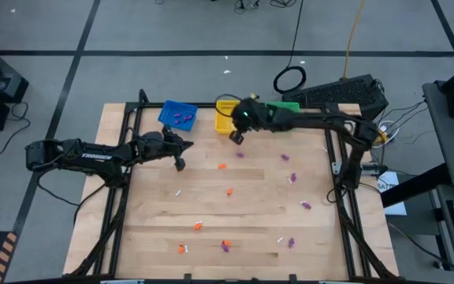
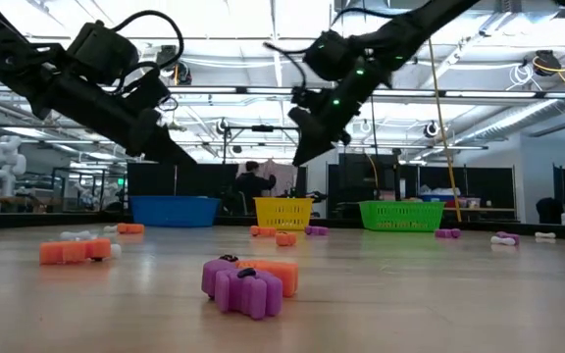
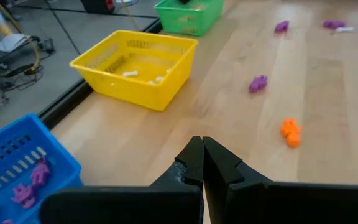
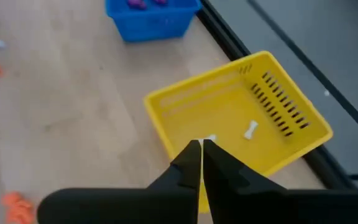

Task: Sort Halloween decoration
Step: Put the white bone toy into the yellow bin

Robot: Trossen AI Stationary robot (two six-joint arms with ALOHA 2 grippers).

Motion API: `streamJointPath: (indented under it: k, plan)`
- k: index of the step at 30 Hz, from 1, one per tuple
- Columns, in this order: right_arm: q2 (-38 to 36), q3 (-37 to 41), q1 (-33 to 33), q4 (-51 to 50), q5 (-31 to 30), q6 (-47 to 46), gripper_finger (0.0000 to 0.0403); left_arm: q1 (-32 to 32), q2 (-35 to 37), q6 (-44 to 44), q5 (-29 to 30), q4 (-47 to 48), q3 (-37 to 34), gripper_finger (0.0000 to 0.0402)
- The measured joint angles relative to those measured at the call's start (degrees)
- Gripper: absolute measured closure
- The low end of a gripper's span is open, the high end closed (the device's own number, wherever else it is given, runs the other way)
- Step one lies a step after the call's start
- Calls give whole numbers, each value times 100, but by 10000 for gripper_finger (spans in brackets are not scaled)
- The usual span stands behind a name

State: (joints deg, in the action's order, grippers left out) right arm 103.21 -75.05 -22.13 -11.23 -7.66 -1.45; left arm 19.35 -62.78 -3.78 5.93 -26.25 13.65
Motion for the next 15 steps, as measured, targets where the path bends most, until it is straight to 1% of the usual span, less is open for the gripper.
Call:
streamJointPath:
  k: [4,7,9,11,14,15]
  plan:
    - [-674,1245,383,1079,-316,-345,400,0,0,-28,123,-210,-79,402]
    - [-1239,2090,735,1370,-629,-780,400,0,0,-174,129,-459,-170,402]
    - [-1663,2511,996,1259,-766,-1190,402,0,0,-276,136,-539,-201,402]
    - [-2102,2829,1264,936,-711,-1619,402,0,0,-309,138,-578,-201,402]
    - [-2697,3030,1720,-70,-415,-2397,402,0,0,-312,140,-637,-203,402]
    - [-2880,3032,1892,-479,-409,-2676,402,0,0,-314,140,-643,-203,402]
